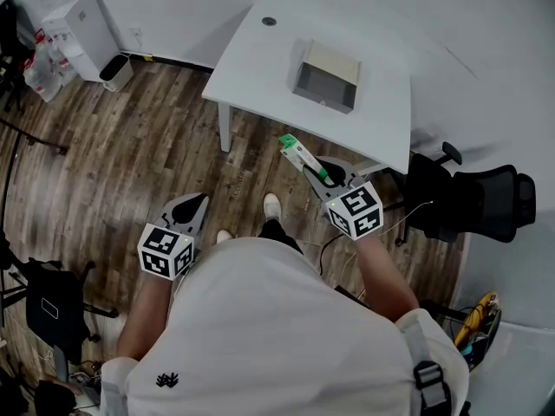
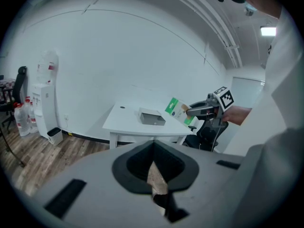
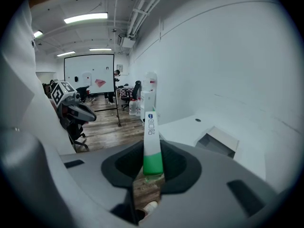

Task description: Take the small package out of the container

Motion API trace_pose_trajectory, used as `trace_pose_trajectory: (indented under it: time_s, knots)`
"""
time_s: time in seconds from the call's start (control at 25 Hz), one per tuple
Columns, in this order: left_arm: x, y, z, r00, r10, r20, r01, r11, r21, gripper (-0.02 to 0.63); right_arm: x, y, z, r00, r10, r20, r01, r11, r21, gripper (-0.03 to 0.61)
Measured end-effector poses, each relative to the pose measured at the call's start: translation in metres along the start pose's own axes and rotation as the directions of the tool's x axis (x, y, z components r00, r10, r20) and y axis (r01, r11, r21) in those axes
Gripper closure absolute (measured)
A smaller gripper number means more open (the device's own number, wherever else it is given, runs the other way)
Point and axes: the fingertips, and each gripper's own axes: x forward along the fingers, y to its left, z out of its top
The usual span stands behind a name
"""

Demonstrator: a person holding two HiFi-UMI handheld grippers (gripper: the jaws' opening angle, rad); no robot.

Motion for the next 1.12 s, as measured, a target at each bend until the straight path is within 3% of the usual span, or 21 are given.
trace_pose_trajectory:
  time_s: [1.12]
  knots:
    - [0.015, -0.009, -0.002, 0.999, 0.009, -0.039, -0.009, 1.000, 0.000, 0.607, -0.001, -0.021, -0.011, 1.000, -0.004, 0.008, 0.003, 0.999, 0.045, 0.489]
